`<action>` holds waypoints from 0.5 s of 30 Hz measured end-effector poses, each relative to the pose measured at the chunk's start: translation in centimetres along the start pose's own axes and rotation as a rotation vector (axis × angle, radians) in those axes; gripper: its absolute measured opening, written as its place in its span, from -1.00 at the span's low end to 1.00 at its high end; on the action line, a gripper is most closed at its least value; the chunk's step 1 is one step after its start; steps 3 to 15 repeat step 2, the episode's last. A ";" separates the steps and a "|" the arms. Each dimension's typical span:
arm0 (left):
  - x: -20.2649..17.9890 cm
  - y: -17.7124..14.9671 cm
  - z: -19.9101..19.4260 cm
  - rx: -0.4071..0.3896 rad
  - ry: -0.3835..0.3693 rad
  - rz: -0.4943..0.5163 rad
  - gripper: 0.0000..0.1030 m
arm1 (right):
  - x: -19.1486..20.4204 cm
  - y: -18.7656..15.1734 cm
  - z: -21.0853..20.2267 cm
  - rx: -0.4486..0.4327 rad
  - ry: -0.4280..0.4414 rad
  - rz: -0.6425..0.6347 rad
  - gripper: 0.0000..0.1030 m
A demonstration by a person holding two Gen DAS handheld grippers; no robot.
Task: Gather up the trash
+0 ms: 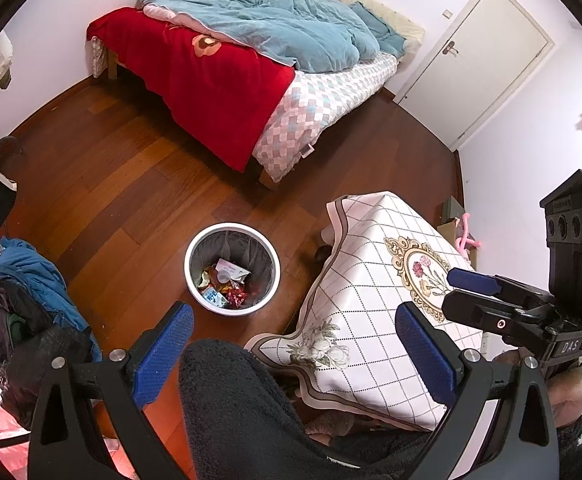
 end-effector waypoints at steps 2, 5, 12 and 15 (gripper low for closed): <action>-0.1 -0.1 -0.1 0.002 -0.002 0.001 1.00 | 0.0 0.0 0.0 0.000 0.001 0.002 1.00; -0.1 -0.1 -0.1 0.002 -0.002 0.001 1.00 | 0.0 0.0 0.0 0.000 0.001 0.002 1.00; -0.1 -0.1 -0.1 0.002 -0.002 0.001 1.00 | 0.0 0.0 0.0 0.000 0.001 0.002 1.00; -0.1 -0.1 -0.1 0.002 -0.002 0.001 1.00 | 0.0 0.0 0.0 0.000 0.001 0.002 1.00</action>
Point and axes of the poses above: each gripper's, at about its wrist camera, not at the fingertips, and z roughly the way its jaws point, x to its left, y to its top, the point moved 5 cm from there along z, roughly the way its jaws point, and after that the axes turned 15 degrees about -z, right-handed, at the moved point
